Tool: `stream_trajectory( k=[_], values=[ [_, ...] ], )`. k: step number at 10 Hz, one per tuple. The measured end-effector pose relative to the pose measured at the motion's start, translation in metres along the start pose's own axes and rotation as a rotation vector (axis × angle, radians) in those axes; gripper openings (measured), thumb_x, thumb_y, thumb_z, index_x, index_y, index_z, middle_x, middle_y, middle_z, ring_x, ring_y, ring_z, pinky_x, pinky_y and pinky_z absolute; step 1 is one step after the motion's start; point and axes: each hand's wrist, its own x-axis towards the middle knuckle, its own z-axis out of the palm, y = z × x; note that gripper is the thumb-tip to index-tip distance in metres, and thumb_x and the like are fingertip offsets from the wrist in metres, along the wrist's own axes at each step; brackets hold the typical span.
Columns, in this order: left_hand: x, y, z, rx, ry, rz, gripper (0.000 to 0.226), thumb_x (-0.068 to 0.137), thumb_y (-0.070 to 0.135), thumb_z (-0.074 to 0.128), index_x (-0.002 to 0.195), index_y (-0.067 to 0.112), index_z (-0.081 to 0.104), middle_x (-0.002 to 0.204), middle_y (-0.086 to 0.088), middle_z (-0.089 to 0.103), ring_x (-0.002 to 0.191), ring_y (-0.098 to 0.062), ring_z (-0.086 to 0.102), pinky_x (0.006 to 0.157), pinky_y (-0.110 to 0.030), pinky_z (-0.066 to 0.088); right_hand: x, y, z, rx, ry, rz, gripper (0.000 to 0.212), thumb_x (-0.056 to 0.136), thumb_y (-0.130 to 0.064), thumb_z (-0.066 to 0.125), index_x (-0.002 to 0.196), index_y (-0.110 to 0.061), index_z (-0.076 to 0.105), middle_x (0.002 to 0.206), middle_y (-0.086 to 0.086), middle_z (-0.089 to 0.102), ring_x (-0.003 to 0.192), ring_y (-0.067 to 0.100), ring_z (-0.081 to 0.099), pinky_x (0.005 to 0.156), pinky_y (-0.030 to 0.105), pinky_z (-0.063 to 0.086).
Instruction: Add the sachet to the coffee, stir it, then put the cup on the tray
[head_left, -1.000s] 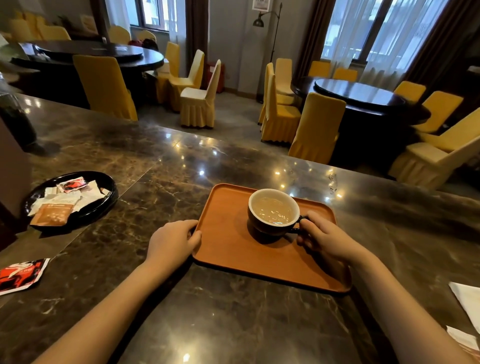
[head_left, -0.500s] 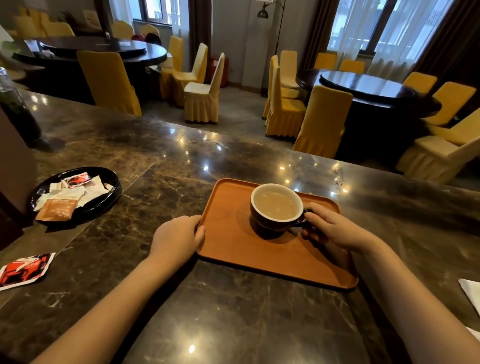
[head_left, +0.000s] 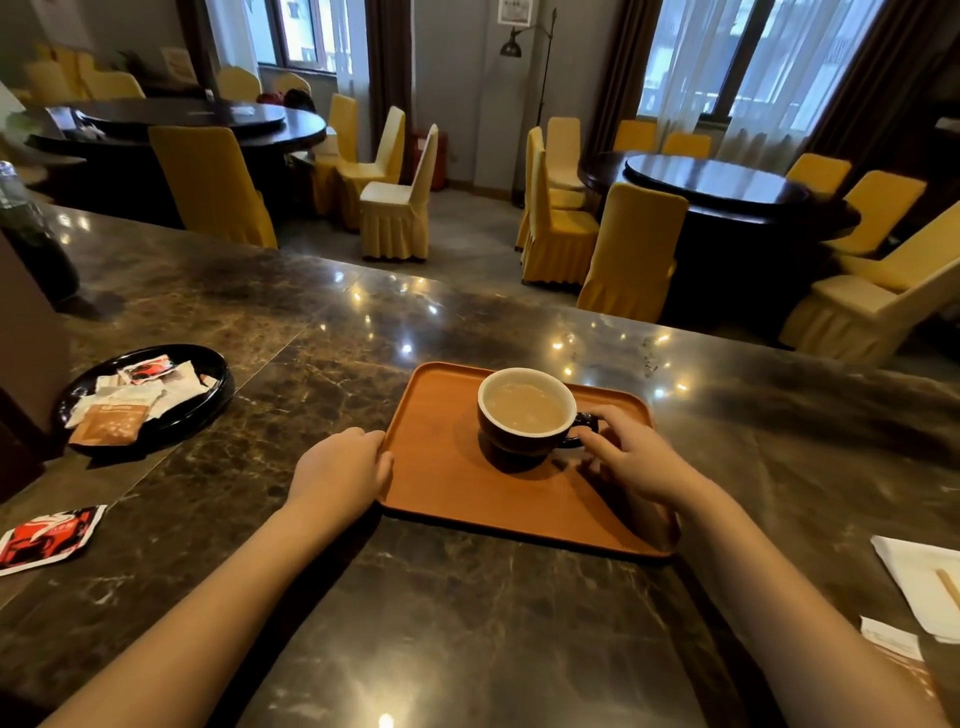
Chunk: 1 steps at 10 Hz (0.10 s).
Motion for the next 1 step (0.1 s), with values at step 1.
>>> stream_trajectory(
  k=[1],
  values=[
    [-0.0031, -0.0024, 0.0011, -0.024, -0.051, -0.039, 0.024, 0.094, 0.036, 0.047, 0.098, 0.021, 0.066, 0.08, 0.004, 0.061, 0.067, -0.009, 0.057, 0.059, -0.024, 0.048, -0.0132, 0.0011, -0.0012, -0.031, 0.048, 0.067, 0.038, 0.092, -0.028, 0.049, 0.128, -0.02, 0.039, 0.088, 0.002, 0.063, 0.074, 0.015, 0.063, 0.065, 0.029, 0.055]
  ],
)
